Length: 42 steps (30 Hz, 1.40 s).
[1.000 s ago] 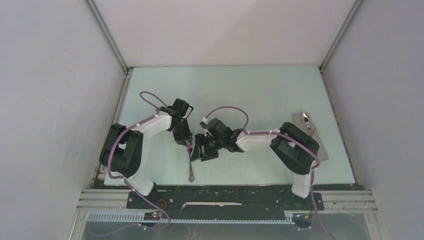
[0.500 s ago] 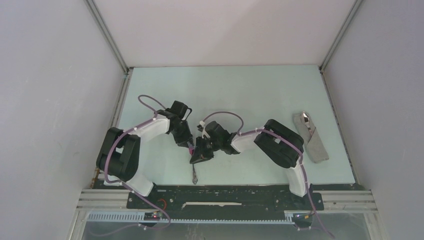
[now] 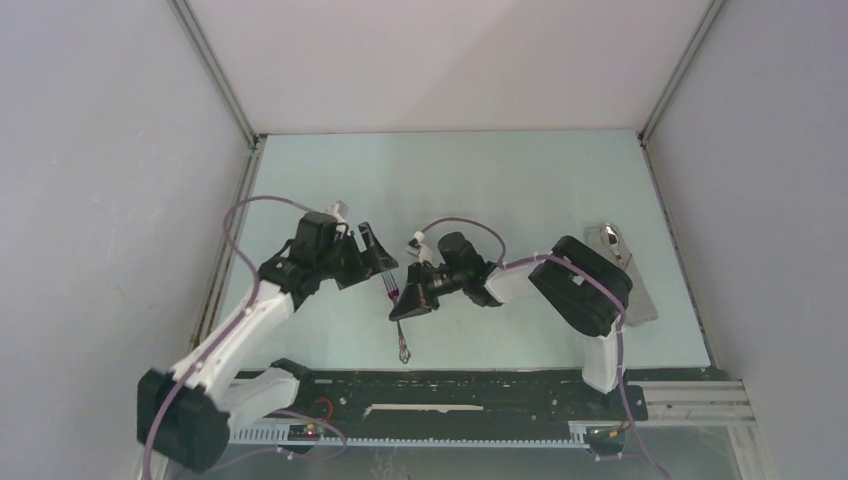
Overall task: Fold the napkin into a case and place the utensils inside
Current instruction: Pass from the right arm to the left, then pass from the left arm to the right
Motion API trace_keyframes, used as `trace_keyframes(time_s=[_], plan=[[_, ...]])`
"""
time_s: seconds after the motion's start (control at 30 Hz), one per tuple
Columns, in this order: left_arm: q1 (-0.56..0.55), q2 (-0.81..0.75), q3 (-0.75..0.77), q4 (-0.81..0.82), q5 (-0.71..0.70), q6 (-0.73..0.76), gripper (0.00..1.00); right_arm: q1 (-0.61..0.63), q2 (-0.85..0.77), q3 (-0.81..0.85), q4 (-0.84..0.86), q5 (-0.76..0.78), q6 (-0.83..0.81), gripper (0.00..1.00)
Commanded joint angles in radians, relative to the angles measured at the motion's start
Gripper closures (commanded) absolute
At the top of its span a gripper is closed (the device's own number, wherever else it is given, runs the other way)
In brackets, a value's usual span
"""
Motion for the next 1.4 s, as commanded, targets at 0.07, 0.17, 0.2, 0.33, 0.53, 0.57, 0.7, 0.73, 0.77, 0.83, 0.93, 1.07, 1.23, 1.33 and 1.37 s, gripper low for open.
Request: trace_keyframes(time_s=[0.07, 0.17, 0.2, 0.33, 0.53, 0.57, 0.7, 0.73, 0.77, 0.83, 0.93, 1.07, 1.23, 1.33, 1.37], plan=[[0.008, -0.306, -0.146, 0.253, 0.148, -0.054, 0.15, -0.054, -0.094, -0.106, 0.562, -0.236, 0.328, 1.0], [0.008, -0.337, -0.183, 0.325, 0.227, -0.091, 0.2, -0.054, -0.094, -0.111, 0.694, -0.256, 0.42, 1.0], [0.008, -0.339, -0.188, 0.339, 0.242, -0.093, 0.23, -0.054, -0.095, -0.111, 0.71, -0.256, 0.431, 1.0], [0.008, -0.34, -0.191, 0.342, 0.256, -0.091, 0.37, -0.051, -0.114, -0.112, 0.726, -0.243, 0.432, 1.0], [0.008, -0.305, -0.183, 0.357, 0.269, -0.104, 0.58, -0.038, -0.139, -0.112, 0.689, -0.224, 0.411, 1.0], [0.008, -0.303, -0.18, 0.365, 0.273, -0.105, 0.64, -0.035, -0.143, -0.113, 0.671, -0.219, 0.402, 1.0], [0.008, -0.324, -0.16, 0.337, 0.234, -0.084, 0.86, -0.031, -0.212, -0.103, 0.38, -0.149, 0.217, 0.88], [0.008, -0.326, -0.15, 0.313, 0.216, -0.067, 0.92, -0.028, -0.244, -0.09, 0.223, -0.105, 0.135, 0.81], [0.007, -0.328, -0.142, 0.292, 0.186, -0.053, 0.96, -0.023, -0.276, -0.067, 0.071, -0.052, 0.043, 0.72], [0.007, -0.325, -0.126, 0.252, 0.157, -0.026, 1.0, -0.005, -0.338, -0.004, -0.229, 0.078, -0.118, 0.56], [0.0, -0.331, -0.108, 0.21, 0.129, -0.006, 1.0, 0.031, -0.393, 0.122, -0.592, 0.297, -0.292, 0.46], [-0.019, -0.334, -0.074, 0.166, 0.091, 0.032, 1.0, 0.108, -0.381, 0.313, -0.901, 0.53, -0.44, 0.46], [-0.037, -0.327, -0.04, 0.121, 0.054, 0.063, 1.0, 0.186, -0.303, 0.499, -1.115, 0.716, -0.527, 0.56], [-0.039, -0.325, -0.042, 0.116, 0.049, 0.065, 1.0, 0.218, -0.271, 0.58, -1.175, 0.759, -0.555, 0.58], [-0.039, -0.325, -0.044, 0.116, 0.053, 0.065, 1.0, 0.225, -0.258, 0.608, -1.194, 0.768, -0.563, 0.58]])
